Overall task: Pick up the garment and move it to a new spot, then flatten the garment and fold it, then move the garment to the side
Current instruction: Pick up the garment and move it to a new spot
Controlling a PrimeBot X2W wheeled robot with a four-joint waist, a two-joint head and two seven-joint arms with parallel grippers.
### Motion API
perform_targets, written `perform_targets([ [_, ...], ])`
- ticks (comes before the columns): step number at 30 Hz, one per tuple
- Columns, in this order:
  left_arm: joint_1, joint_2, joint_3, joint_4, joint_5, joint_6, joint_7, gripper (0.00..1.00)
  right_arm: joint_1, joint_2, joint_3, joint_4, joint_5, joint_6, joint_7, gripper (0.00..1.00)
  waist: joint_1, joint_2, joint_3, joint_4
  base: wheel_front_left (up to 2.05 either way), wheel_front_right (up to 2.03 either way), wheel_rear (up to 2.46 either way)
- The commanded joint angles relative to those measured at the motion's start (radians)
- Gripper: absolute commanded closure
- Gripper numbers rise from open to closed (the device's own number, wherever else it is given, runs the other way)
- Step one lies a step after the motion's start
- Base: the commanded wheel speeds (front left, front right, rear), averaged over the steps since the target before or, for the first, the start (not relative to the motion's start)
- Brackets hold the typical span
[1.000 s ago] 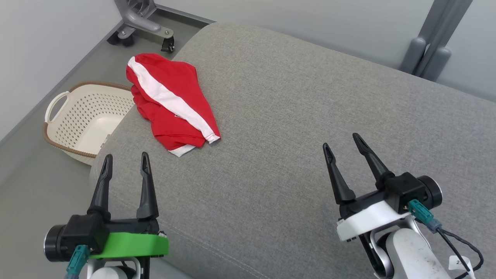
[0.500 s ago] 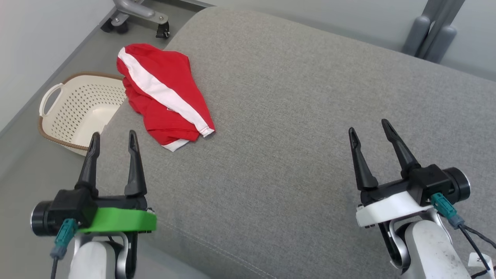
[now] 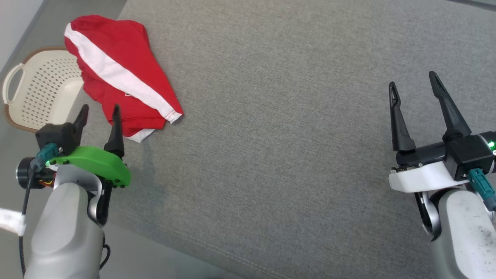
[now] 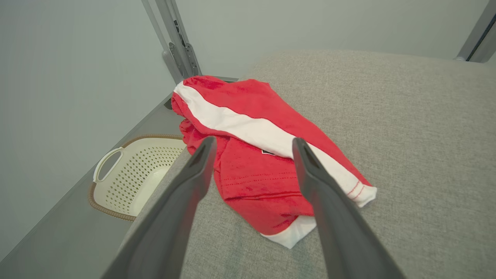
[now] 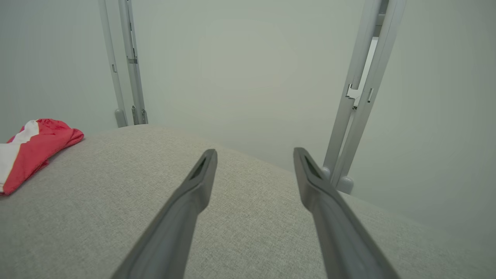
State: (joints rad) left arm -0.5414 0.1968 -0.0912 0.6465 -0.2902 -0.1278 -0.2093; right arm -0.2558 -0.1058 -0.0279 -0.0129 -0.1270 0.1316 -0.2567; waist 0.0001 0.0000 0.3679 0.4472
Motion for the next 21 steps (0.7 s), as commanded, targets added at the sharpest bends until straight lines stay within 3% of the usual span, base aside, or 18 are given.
perform_targets([
  [1,-0.036,-0.002,-0.029,0.038,-0.066,-0.003,0.036,0.0,-0.018,-0.009,-0.004,-0.016,-0.007,-0.002,0.004,0.0,-0.0001,0.0,0.066,-0.059,0.0,0.0,0.0],
  [10,-0.176,0.079,-0.207,0.168,-0.349,-0.002,0.144,0.0,-0.028,-0.023,-0.027,-0.052,-0.019,-0.002,0.031,0.0,-0.0001,0.0,0.131,-0.096,0.0,0.0,0.0],
  [19,-0.234,0.101,-0.295,0.262,-0.497,-0.002,0.194,0.0,-0.036,-0.01,-0.03,-0.06,-0.036,-0.002,0.036,0.0,-0.0001,0.0,0.163,-0.118,0.0,0.0,0.0],
  [20,-0.238,0.104,-0.307,0.266,-0.508,-0.002,0.194,0.54,-0.037,-0.008,-0.029,-0.059,-0.038,-0.002,0.035,0.0,-0.0001,0.0,0.164,-0.12,0.0,0.0,0.0],
  [21,-0.243,0.106,-0.317,0.268,-0.518,-0.002,0.189,0.86,-0.036,-0.007,-0.029,-0.058,-0.039,-0.002,0.034,0.0,-0.0001,0.0,0.164,-0.12,0.0,0.0,0.0],
])
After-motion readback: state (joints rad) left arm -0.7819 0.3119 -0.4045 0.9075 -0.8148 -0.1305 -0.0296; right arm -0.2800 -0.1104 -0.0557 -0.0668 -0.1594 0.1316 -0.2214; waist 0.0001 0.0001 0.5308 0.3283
